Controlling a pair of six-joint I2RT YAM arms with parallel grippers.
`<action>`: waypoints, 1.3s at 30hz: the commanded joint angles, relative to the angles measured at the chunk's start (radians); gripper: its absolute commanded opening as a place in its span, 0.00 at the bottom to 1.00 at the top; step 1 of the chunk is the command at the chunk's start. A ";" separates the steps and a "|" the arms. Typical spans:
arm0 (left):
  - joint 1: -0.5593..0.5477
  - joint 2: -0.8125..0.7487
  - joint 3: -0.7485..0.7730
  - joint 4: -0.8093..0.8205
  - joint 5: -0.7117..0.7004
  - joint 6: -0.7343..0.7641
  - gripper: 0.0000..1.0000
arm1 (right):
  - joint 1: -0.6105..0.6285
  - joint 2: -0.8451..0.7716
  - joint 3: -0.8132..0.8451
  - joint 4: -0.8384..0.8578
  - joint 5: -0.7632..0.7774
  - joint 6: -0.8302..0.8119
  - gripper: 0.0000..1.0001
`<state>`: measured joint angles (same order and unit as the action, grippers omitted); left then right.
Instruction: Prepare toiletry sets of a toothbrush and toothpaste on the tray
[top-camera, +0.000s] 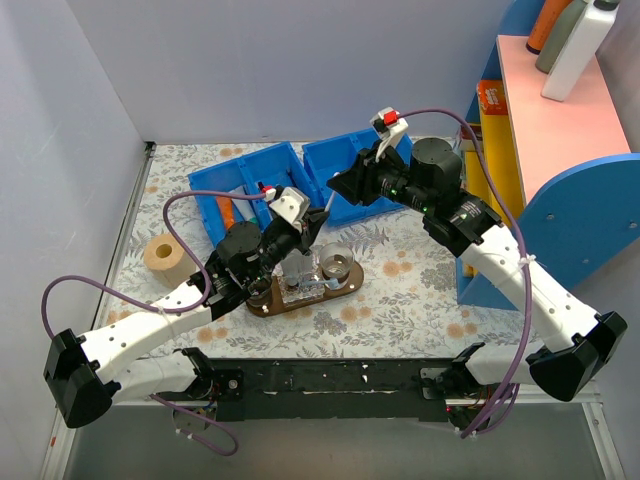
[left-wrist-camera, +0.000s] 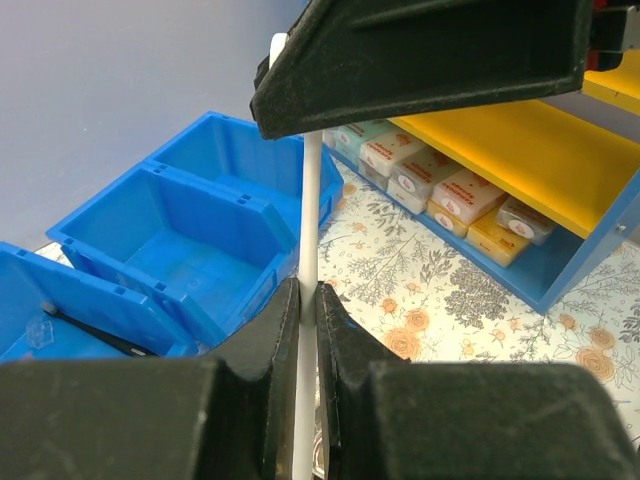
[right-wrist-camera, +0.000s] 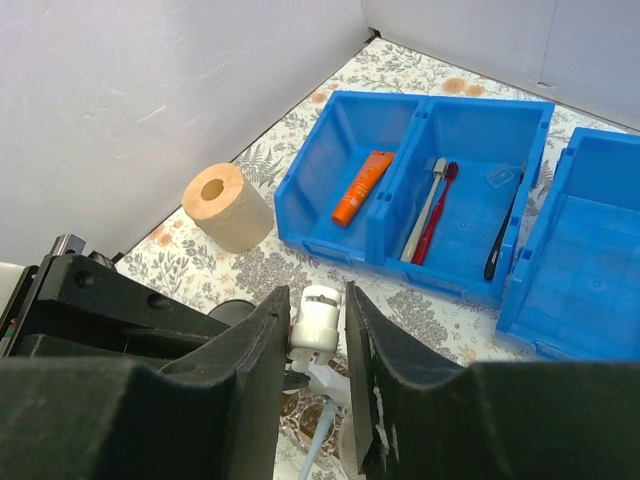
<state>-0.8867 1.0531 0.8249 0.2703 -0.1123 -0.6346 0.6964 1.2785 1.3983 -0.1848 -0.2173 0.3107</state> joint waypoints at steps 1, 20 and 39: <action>-0.008 -0.010 -0.012 0.010 -0.020 0.016 0.00 | 0.006 -0.034 0.008 0.038 0.036 -0.016 0.37; -0.011 -0.024 -0.009 0.009 -0.052 0.003 0.71 | 0.008 -0.077 -0.042 0.090 0.055 -0.018 0.01; 0.369 -0.062 0.062 -0.057 -0.082 -0.335 0.98 | 0.142 -0.300 -0.255 0.252 0.179 -0.257 0.01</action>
<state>-0.6487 1.0103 0.8196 0.2523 -0.1970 -0.8307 0.7696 1.0122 1.1591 -0.0288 -0.0700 0.1558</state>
